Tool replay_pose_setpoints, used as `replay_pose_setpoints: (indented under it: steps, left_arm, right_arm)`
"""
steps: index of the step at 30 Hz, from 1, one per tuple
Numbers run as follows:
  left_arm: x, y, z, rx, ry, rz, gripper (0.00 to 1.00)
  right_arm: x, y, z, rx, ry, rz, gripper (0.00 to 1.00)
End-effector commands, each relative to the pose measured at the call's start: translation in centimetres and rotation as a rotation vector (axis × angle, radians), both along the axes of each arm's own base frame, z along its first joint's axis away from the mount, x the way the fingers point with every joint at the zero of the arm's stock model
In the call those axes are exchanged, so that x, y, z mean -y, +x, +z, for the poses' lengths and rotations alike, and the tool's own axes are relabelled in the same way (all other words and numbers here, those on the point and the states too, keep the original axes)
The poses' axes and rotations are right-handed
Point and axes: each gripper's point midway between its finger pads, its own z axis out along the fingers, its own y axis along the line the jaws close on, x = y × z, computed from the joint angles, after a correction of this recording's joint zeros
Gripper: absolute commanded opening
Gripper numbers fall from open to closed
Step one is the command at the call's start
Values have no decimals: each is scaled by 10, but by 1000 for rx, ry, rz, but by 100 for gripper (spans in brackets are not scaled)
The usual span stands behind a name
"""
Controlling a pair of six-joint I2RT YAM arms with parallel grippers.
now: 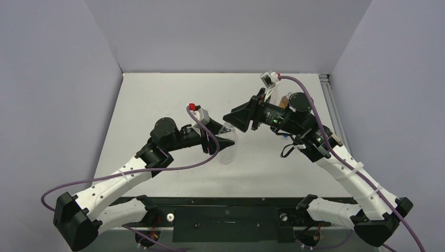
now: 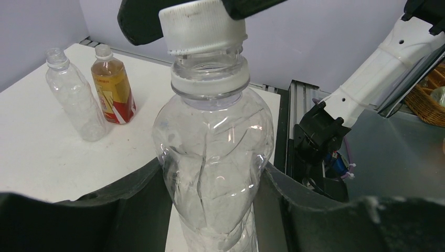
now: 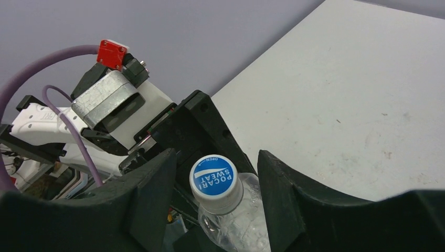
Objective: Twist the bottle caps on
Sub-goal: Screw the bottle cap onto the plastic bottle.
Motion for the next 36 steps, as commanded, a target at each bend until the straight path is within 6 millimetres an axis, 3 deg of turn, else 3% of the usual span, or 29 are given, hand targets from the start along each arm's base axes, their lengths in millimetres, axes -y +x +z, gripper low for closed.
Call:
replay_pose_setpoints:
  steps: [1,6,36]
  left_arm:
    - [-3,-5,26,62,-70,-16,0]
    - [-5,-4,27,63,-73,-10,0]
    - [-3,-1,27,38,-77,-22,0]
  right_arm:
    - [0,-11,32,64,103,41,52]
    - [-2,-10,29,52,98,47,40]
    - [-5,-8,18,43,66,52,35]
